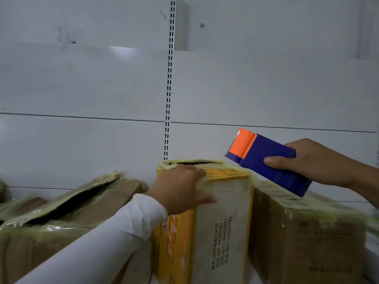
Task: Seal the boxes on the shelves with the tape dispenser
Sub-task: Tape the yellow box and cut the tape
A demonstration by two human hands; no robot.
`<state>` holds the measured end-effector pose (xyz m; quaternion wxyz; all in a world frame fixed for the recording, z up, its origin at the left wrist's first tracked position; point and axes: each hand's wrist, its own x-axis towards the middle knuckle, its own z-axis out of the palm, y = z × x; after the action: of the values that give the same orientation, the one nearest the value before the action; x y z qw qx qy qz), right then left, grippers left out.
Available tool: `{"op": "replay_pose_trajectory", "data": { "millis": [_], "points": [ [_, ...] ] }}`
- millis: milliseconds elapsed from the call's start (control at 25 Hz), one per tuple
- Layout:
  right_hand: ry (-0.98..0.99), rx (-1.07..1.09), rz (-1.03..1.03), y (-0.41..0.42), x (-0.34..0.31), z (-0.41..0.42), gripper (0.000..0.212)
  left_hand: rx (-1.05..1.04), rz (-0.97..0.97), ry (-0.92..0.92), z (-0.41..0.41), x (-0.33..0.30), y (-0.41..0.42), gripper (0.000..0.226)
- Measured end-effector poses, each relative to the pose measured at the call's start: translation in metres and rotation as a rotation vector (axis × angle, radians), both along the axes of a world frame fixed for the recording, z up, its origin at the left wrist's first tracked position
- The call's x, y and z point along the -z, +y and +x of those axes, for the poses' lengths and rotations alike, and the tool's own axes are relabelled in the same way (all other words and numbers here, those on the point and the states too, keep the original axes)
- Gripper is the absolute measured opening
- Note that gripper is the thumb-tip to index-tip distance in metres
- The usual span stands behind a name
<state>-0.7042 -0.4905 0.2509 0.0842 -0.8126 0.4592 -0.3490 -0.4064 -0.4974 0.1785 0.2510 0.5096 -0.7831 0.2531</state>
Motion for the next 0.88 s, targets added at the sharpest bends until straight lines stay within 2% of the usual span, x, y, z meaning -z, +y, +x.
{"op": "replay_pose_trajectory", "data": {
  "millis": [80, 240, 320, 560, 720, 800, 880],
  "points": [
    [0.005, 0.001, 0.014, 0.005, 0.000, 0.006, 0.061, 0.065, -0.031, 0.024, 0.010, 0.000, -0.003, 0.049],
    [0.032, -0.030, 0.047, 0.015, -0.006, 0.012, 0.059, 0.393, 0.128, 0.236, 0.055, 0.003, -0.009, 0.042],
    [0.041, -0.051, 0.064, 0.017, -0.011, 0.018, 0.058, 0.479, 0.163, 0.314, 0.066, 0.005, -0.013, 0.038],
    [0.099, -0.090, 0.128, 0.017, -0.020, 0.032, 0.059, 0.451, 0.141, 0.301, 0.056, 0.008, -0.019, 0.039],
    [0.109, -0.145, 0.151, 0.008, -0.024, 0.029, 0.054, 0.325, 0.073, 0.209, 0.035, 0.009, -0.016, 0.054],
    [0.116, -0.175, 0.165, 0.000, -0.025, 0.021, 0.050, 0.253, 0.130, 0.173, 0.032, 0.005, -0.015, 0.068],
    [0.127, -0.213, 0.176, -0.008, -0.025, 0.014, 0.047, 0.261, 0.194, 0.246, 0.030, -0.003, -0.011, 0.072]
  ]
}}
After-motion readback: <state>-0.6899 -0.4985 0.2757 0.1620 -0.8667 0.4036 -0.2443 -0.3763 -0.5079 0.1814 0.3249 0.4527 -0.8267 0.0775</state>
